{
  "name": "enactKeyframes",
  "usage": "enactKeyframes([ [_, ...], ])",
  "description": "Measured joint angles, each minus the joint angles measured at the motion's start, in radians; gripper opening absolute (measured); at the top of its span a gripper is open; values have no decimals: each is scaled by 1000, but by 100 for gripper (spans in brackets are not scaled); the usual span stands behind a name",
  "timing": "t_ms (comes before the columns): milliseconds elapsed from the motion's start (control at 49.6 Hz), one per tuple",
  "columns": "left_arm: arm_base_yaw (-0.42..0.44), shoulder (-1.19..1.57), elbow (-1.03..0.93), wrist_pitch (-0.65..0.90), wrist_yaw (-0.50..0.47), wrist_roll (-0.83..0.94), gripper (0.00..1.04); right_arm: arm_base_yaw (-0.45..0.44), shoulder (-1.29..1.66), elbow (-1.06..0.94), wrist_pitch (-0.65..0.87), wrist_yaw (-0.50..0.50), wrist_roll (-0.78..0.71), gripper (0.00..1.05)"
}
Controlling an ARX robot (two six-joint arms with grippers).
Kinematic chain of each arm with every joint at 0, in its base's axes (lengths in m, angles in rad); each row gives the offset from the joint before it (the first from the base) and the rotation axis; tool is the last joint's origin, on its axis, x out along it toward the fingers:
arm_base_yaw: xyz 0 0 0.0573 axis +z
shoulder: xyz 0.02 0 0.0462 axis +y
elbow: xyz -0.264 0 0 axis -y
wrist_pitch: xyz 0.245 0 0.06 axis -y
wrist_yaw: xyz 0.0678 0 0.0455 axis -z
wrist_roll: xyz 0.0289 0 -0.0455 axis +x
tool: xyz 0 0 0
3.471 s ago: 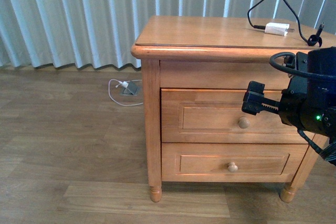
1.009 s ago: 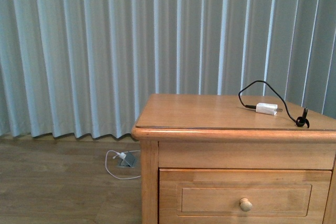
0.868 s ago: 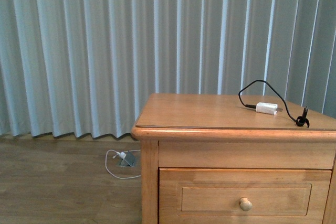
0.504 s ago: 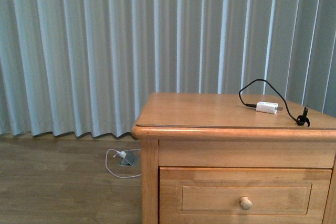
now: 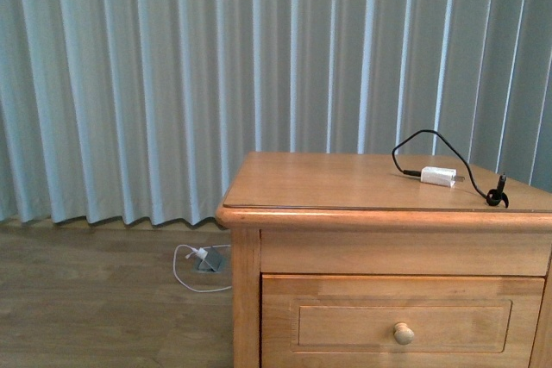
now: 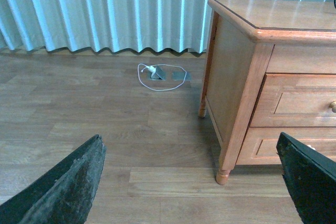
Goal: Place pink marker in drawer with both arms
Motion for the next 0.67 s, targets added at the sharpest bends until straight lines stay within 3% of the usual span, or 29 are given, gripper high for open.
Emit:
enactKeyframes([
  [101,0,0,0,0,0,0,99,0,0,0,0,0,0,66],
  [303,0,0,0,0,0,0,99,0,0,0,0,0,1,98],
  [666,0,0,0,0,0,0,99,0,0,0,0,0,0,96],
])
